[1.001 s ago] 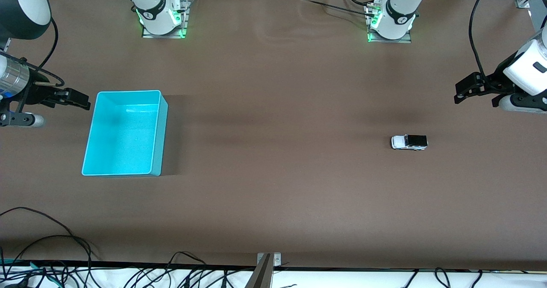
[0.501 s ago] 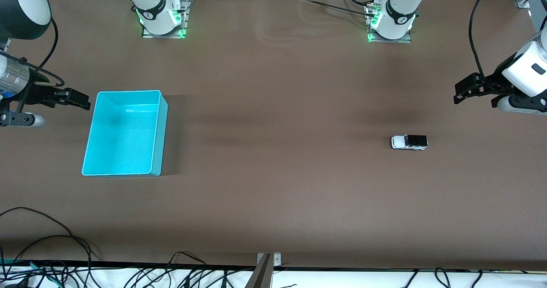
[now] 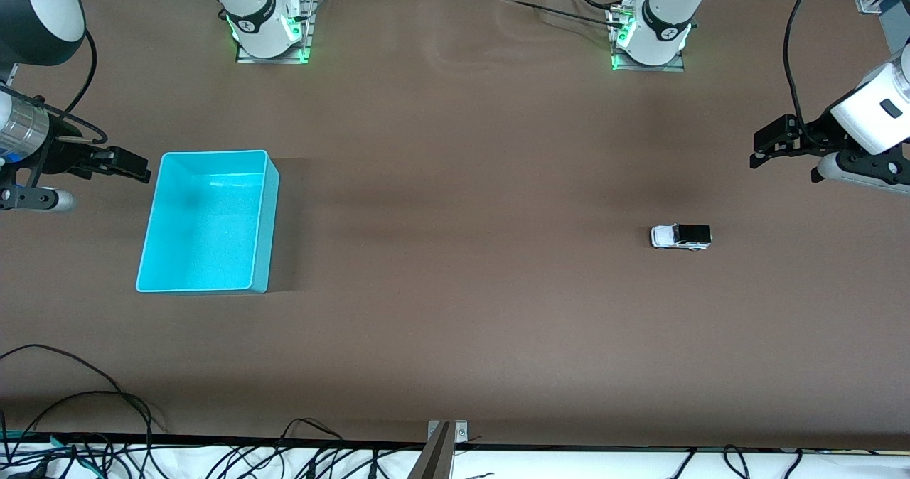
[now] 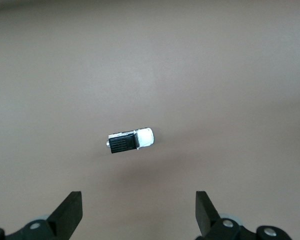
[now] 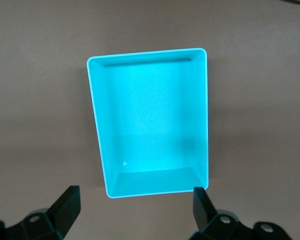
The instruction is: Wind and store white jeep toy
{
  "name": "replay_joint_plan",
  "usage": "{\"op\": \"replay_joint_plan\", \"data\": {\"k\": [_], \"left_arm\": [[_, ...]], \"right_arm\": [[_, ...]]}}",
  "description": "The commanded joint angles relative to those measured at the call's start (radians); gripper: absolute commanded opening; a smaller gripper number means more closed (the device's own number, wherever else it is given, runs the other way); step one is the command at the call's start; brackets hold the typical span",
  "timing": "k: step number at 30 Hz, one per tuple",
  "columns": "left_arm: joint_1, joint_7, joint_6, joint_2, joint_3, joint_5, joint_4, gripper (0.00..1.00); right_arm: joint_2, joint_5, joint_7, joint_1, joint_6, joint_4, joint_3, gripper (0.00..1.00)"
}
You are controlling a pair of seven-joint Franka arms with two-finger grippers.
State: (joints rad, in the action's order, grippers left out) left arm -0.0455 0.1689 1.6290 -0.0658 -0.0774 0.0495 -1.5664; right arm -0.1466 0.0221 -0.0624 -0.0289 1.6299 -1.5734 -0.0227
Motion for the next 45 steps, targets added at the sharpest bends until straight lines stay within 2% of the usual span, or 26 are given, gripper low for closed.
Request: {"op": "replay_joint_plan", "data": {"k": [1,15,22,31,36,41,45], "left_arm": [[-0.005,0.029,-0.017,0.001,0.001,0.021,0.014,1.00],[-0.002,0.054,-0.012,-0.043,0.002,0.015,0.014,1.00],[-0.002,0.181,0.011,-0.115,0.002,0.017,0.041,1.00],[-0.004,0.438,0.037,-0.163,0.001,-0.036,0.046,1.00],[-0.004,0.590,0.083,-0.232,0.001,-0.036,0.046,1.00],[-0.007,0.768,0.166,-0.298,0.001,-0.046,0.045,1.00],[-0.001,0.918,0.247,-0.327,-0.001,-0.111,0.023,1.00]], "right_arm": [[0.015,-0.010,0.010,0.001,-0.007,-0.003,0.000,1.00],[0.015,-0.010,0.010,0.003,-0.007,-0.003,0.001,1.00],[0.015,-0.010,0.010,0.001,-0.005,-0.003,0.000,1.00],[0.015,-0.010,0.010,0.003,-0.005,-0.003,0.001,1.00],[0.015,-0.010,0.010,0.003,-0.005,-0.003,0.000,1.00],[0.015,-0.010,0.010,0.003,-0.005,-0.003,0.000,1.00],[0.015,-0.010,0.010,0.003,-0.005,-0.003,0.000,1.00]]}}
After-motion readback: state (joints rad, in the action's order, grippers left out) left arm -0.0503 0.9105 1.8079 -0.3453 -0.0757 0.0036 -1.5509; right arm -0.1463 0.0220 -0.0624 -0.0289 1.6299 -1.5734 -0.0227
